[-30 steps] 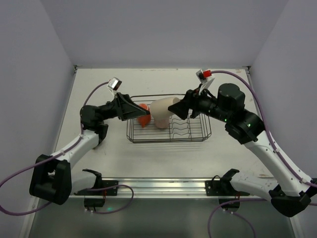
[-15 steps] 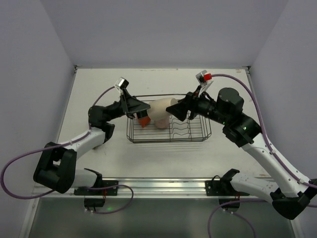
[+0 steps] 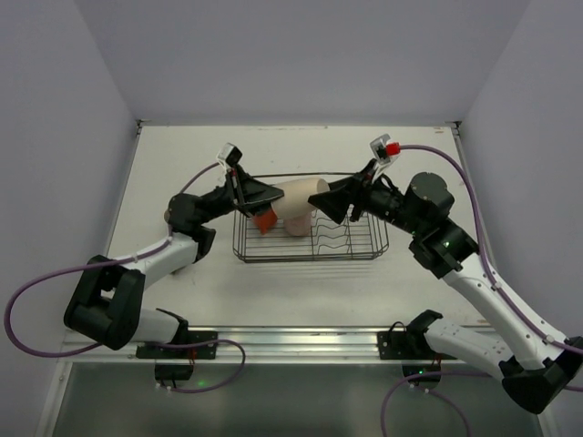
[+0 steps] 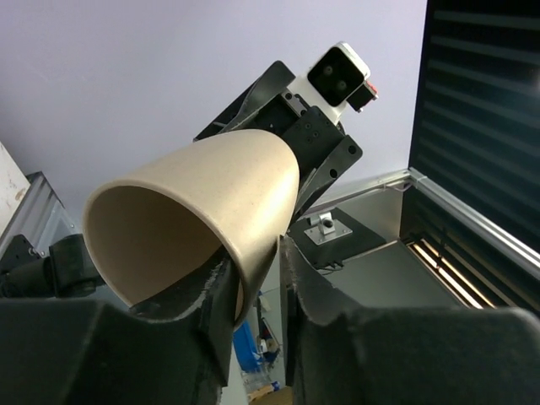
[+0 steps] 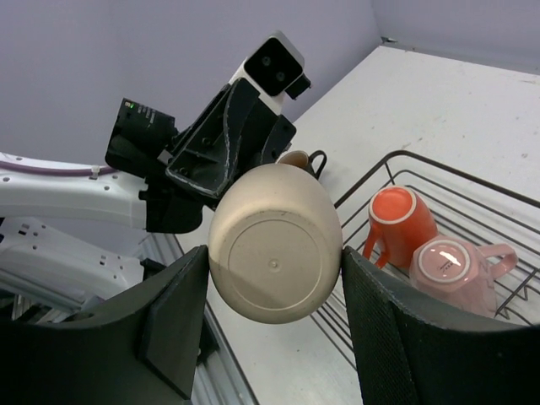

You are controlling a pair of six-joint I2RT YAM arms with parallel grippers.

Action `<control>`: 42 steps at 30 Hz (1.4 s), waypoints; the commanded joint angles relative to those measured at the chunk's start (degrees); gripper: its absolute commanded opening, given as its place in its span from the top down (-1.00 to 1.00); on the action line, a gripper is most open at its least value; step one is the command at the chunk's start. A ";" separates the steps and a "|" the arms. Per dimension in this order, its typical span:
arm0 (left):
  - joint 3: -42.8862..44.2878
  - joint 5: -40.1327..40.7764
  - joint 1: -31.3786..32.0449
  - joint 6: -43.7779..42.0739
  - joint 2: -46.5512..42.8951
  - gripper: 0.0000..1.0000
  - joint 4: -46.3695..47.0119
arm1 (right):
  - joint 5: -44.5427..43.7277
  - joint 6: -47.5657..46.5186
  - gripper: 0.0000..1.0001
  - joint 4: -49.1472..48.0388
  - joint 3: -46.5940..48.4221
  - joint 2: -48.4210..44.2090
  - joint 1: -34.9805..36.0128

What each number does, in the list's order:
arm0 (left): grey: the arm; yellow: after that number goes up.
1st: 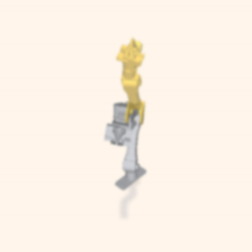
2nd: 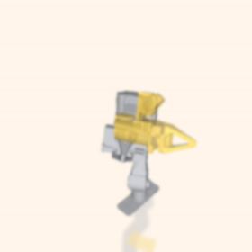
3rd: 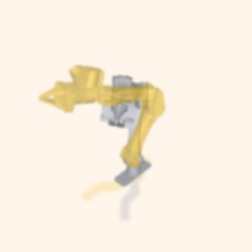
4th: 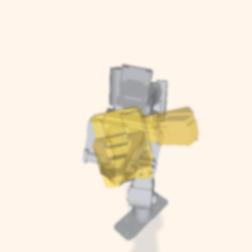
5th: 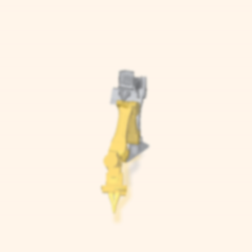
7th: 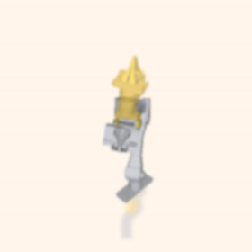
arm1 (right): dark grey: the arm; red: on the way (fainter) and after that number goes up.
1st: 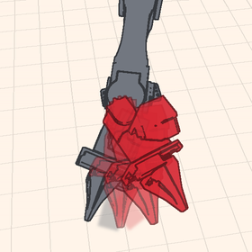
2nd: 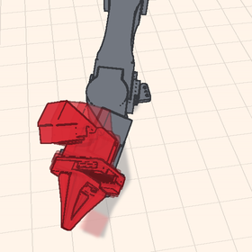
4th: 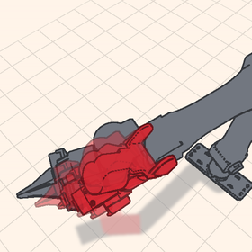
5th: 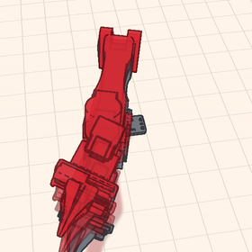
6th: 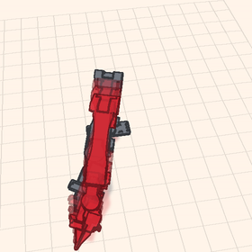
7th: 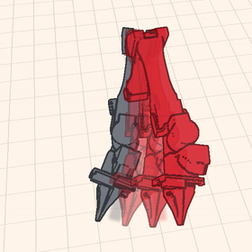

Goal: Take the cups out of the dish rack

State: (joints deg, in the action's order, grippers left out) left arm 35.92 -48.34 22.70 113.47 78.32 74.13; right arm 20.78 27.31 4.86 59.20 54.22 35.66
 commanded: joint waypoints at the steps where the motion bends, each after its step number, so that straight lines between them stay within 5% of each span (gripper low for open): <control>1: 2.84 0.70 1.12 4.83 -0.28 0.48 25.89 | 1.46 1.08 1.00 -7.15 -0.84 0.10 -1.12; 7: 2.66 0.70 1.30 6.24 -0.37 1.00 27.65 | 2.78 2.04 1.00 -9.34 -1.63 1.95 -2.08; 11: 1.87 0.44 1.30 5.97 -0.45 1.00 27.39 | 4.44 3.45 -0.12 -8.91 -1.28 3.87 -3.84; 14: 0.91 -0.61 0.86 4.92 -0.19 1.00 25.90 | 2.96 2.23 -0.49 -5.40 0.91 4.49 -4.11; 15: 0.47 -1.05 0.42 4.05 -0.19 1.00 25.46 | 2.35 1.70 -0.79 -4.87 1.96 4.41 -4.11; 17: 0.12 -2.98 -1.77 2.99 -0.80 1.00 23.44 | -1.69 0.99 -0.98 -0.13 3.54 3.45 -4.11; 22: -1.47 -9.92 -15.27 -3.32 -4.93 1.00 14.93 | -9.25 1.08 -0.98 10.13 7.41 1.42 -4.28; 25: 1.51 -16.16 -22.58 -18.58 -10.11 1.00 -5.59 | -11.89 -0.85 -0.98 14.02 9.27 0.72 -4.28; 26: 3.35 -17.31 -24.44 -25.60 -12.91 1.00 -24.45 | -11.99 -1.64 -0.98 14.47 9.18 0.45 -4.28; 28: 10.11 -16.71 -26.64 -45.63 -14.42 1.00 -41.17 | -11.72 -2.00 -0.98 14.82 8.57 -0.16 -4.28; 29: 13.70 -12.70 -26.83 -54.32 -14.69 1.00 -62.83 | -11.55 -2.17 -0.98 14.91 8.22 -0.34 -4.28; 30: 20.52 -9.18 -26.92 -69.02 -14.52 1.00 -72.71 | -11.11 -2.17 -0.98 14.83 7.34 -0.43 -4.28; 32: 25.84 3.95 -26.74 -79.68 -14.43 1.00 -92.13 | -10.93 -2.00 -0.98 14.82 6.63 -0.43 -4.28; 38: 29.65 28.59 -26.92 -90.09 -14.60 1.00 -106.99 | -9.79 -1.74 -0.98 14.74 4.26 0.10 -4.28; 42: 27.54 33.74 -26.83 -92.98 -13.82 1.00 -110.51 | -9.35 -1.73 -0.97 14.82 3.56 -0.08 -4.28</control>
State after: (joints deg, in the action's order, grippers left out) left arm 64.14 -24.86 -3.79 28.80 64.20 -25.17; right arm 11.27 26.33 19.99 62.83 54.37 31.53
